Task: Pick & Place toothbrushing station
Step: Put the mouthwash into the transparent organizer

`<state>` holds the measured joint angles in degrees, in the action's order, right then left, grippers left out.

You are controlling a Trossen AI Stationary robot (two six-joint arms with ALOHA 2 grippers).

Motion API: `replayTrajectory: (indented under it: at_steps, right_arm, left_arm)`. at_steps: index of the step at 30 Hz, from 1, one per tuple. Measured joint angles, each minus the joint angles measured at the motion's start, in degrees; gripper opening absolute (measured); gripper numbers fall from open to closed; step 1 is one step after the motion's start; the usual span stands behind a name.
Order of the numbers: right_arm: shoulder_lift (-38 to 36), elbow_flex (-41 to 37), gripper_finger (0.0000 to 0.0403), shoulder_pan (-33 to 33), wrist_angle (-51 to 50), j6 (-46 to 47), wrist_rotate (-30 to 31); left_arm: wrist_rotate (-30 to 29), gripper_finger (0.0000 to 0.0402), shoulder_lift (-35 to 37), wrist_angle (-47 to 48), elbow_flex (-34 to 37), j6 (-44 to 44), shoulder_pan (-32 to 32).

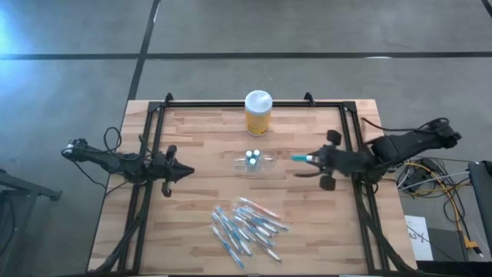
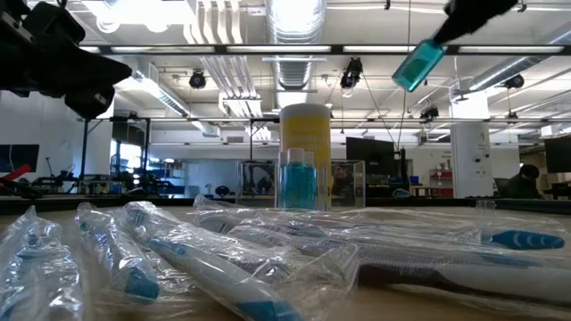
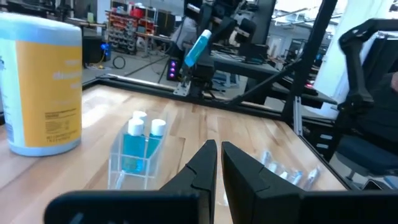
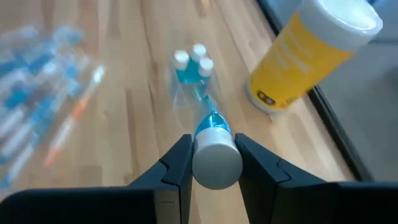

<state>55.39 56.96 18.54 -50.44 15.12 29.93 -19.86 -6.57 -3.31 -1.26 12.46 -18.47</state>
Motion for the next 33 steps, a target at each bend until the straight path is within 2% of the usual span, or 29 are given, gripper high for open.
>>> replayTrajectory:
  at_steps: [5, 10, 14, 17, 19, 22, 27, 33]
  right_arm:
    - [13.45, 15.17, 0.0088, -5.13, -10.37, -5.79, -6.12]
    - [25.05, 28.14, 0.0088, -10.03, -16.55, -16.51, -11.6]
    - [33.28, 36.03, 0.0088, -13.85, -18.68, -23.95, -12.64]
    - [38.21, 40.12, 0.0088, -16.3, -18.85, -30.06, -16.42]
    - [41.62, 42.74, 0.0088, -17.47, -18.9, -32.31, -16.76]
    - [47.23, 47.41, 0.0088, -19.81, -21.37, -28.76, -17.85]
    - [55.11, 56.19, 0.0088, -24.25, -26.86, -17.5, -26.88]
    - [61.45, 63.77, 0.0088, -24.78, -32.72, -15.65, -27.74]
  left_arm:
    - [-1.1, 0.0028, 0.0, -0.2, -0.02, -0.6, -0.01]
    - [-2.27, 0.0028, 0.0, -0.4, 0.09, -0.54, 0.01]
    - [-2.32, 0.0028, -0.02, -0.67, 0.72, -0.59, -0.01]
    - [-2.27, 0.0028, -0.02, -0.24, 0.72, -0.65, 0.01]
    - [-2.14, 0.0028, -0.02, -0.16, 0.72, -0.73, 0.01]
    - [-2.14, 0.0028, -0.02, 0.04, 0.72, -0.73, -0.01]
    - [-2.09, 0.0028, -0.02, 0.32, 0.74, -1.6, 0.0]
    - [-1.85, 0.0028, -0.02, 0.41, 0.76, -3.12, -0.01]
